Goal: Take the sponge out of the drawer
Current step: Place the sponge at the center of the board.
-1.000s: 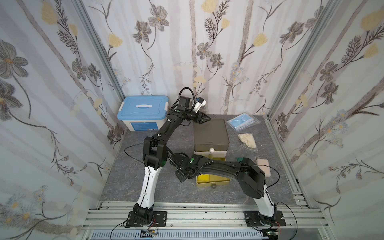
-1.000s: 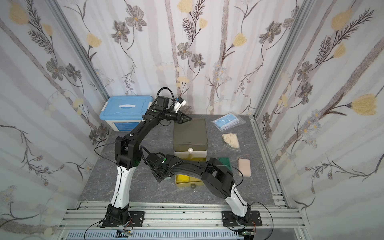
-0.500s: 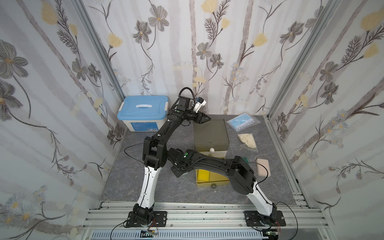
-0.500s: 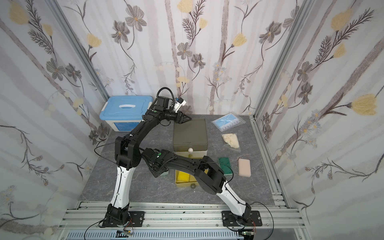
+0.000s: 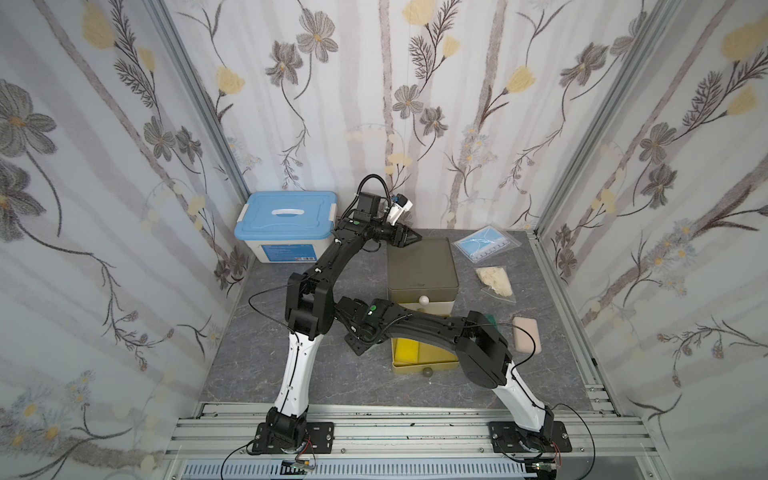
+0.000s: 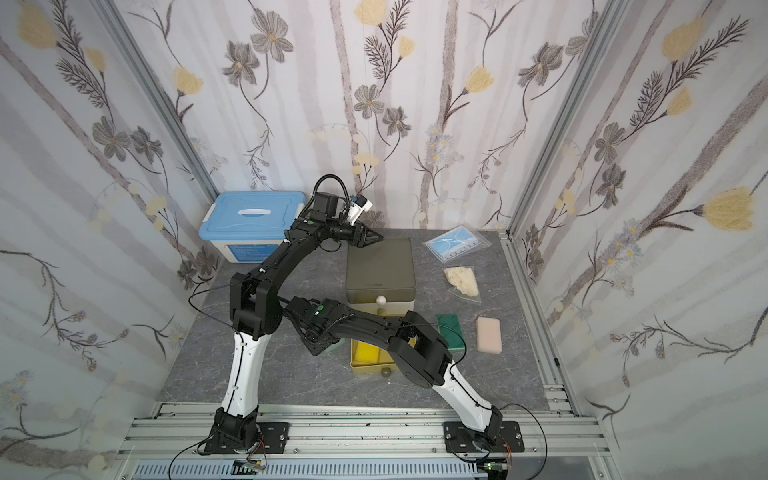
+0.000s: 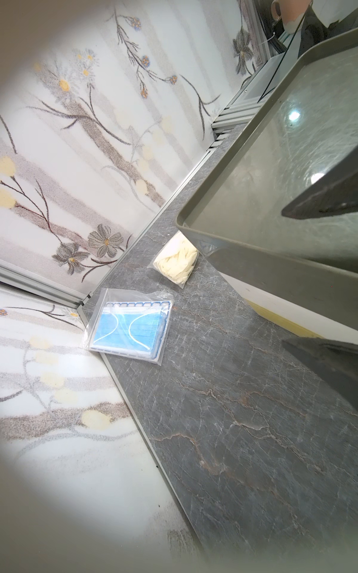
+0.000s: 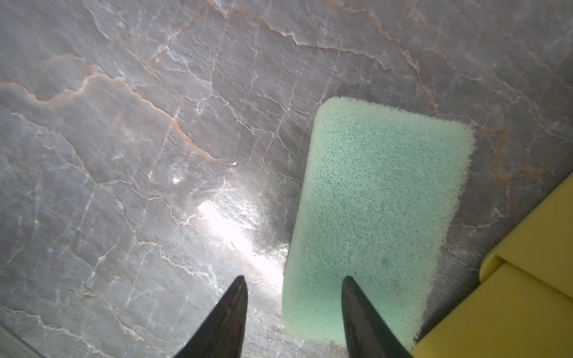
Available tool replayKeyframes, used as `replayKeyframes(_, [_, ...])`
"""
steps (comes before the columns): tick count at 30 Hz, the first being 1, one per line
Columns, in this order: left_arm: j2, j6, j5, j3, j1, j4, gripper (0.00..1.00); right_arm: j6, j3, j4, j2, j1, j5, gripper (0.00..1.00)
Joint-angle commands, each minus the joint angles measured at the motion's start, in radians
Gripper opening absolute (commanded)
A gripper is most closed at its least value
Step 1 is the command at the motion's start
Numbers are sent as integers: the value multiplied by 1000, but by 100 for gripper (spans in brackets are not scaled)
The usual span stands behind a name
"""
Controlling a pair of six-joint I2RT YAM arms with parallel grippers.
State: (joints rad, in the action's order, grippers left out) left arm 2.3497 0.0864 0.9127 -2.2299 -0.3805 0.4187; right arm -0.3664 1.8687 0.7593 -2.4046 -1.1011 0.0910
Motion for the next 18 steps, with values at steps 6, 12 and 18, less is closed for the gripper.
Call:
replayKeyframes(6, [32,14,-35,-6,-6,139,62,-32,-118,-121,128,-6,-7,57])
replayKeyframes(12, [43,19,-38,-27,-5,152,62,-61,-259,-160,260,-20,30,57])
replayKeyframes(18, [52,7,-34,-38,-6,147,62,-82,-373,-156,417,-48,67,57])
